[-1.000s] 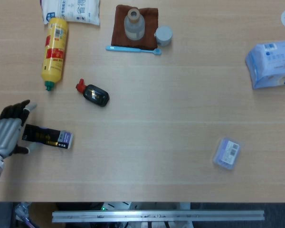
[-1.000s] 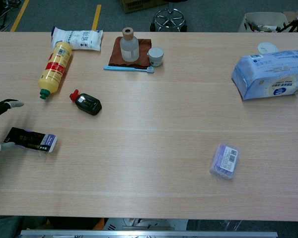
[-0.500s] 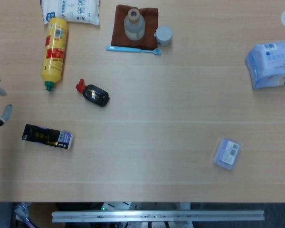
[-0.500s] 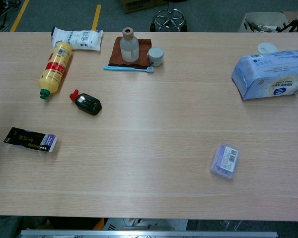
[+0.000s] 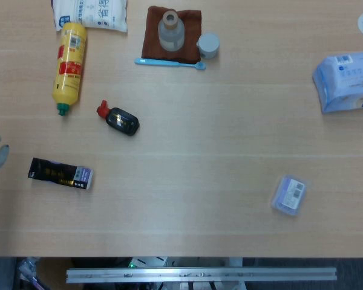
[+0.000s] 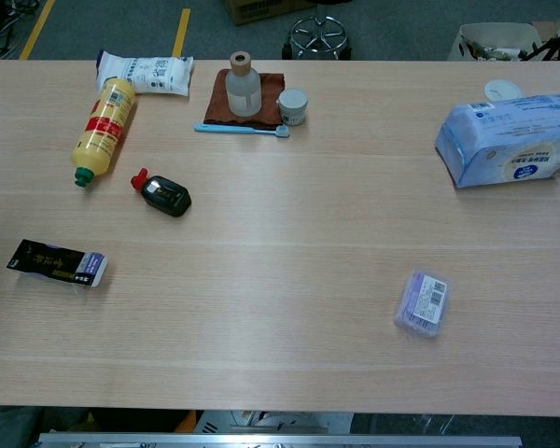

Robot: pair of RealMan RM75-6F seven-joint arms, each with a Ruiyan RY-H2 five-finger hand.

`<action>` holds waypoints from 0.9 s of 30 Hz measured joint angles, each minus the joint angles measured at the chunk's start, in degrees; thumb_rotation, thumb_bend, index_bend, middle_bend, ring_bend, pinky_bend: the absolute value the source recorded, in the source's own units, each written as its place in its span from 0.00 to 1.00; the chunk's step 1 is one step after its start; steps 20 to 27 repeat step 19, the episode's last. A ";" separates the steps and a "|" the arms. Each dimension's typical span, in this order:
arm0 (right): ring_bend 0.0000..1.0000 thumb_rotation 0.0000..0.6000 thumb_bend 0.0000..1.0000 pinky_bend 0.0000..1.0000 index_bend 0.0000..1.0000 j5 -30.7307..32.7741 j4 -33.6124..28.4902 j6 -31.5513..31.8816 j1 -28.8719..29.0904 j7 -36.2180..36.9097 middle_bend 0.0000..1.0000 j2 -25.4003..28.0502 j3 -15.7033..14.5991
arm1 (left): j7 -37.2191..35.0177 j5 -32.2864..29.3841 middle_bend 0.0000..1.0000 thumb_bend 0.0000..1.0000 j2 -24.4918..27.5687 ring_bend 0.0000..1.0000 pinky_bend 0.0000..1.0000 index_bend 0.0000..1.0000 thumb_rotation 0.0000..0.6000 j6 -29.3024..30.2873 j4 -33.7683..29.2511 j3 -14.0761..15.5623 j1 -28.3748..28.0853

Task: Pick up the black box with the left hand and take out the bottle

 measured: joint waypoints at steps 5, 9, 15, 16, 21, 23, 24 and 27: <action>0.18 1.00 0.07 0.36 0.28 0.43 0.46 -0.69 0.10 0.50 0.26 -0.45 0.27 | 0.39 -0.17 0.48 0.24 2.10 0.45 0.53 0.57 1.00 -4.03 -1.19 1.64 -0.48; 0.18 1.00 0.07 0.36 0.28 0.63 0.61 -1.27 0.26 1.03 0.26 -0.62 0.50 | 1.22 -0.59 0.48 0.24 3.53 0.45 0.53 0.57 1.00 -6.13 -1.93 2.50 -0.79; 0.18 1.00 0.07 0.36 0.28 1.34 0.77 -2.77 0.90 1.49 0.26 -0.47 1.00 | 1.70 -1.42 0.48 0.24 3.81 0.45 0.53 0.57 1.00 -6.75 -2.47 2.33 -0.71; 0.18 1.00 0.07 0.36 0.28 1.38 0.82 -3.02 1.04 1.55 0.26 -0.48 1.06 | 1.78 -1.39 0.48 0.24 3.78 0.45 0.53 0.57 1.00 -6.75 -2.49 2.33 -0.70; 0.18 1.00 0.07 0.36 0.28 1.45 1.07 -3.54 1.37 1.90 0.26 -0.57 1.26 | 2.13 -1.19 0.48 0.24 3.66 0.45 0.53 0.57 1.00 -6.62 -2.50 2.31 -0.68; 0.18 1.00 0.07 0.36 0.28 1.45 1.07 -3.54 1.37 1.90 0.26 -0.57 1.26 | 2.13 -1.19 0.48 0.24 3.66 0.45 0.53 0.57 1.00 -6.62 -2.50 2.31 -0.68; 0.18 1.00 0.07 0.36 0.28 1.45 1.07 -3.54 1.37 1.90 0.26 -0.57 1.26 | 2.13 -1.19 0.48 0.24 3.66 0.45 0.53 0.57 1.00 -6.62 -2.50 2.31 -0.68; 0.18 1.00 0.07 0.36 0.28 1.45 1.07 -3.54 1.37 1.90 0.26 -0.57 1.26 | 2.13 -1.19 0.48 0.24 3.66 0.45 0.53 0.57 1.00 -6.62 -2.50 2.31 -0.68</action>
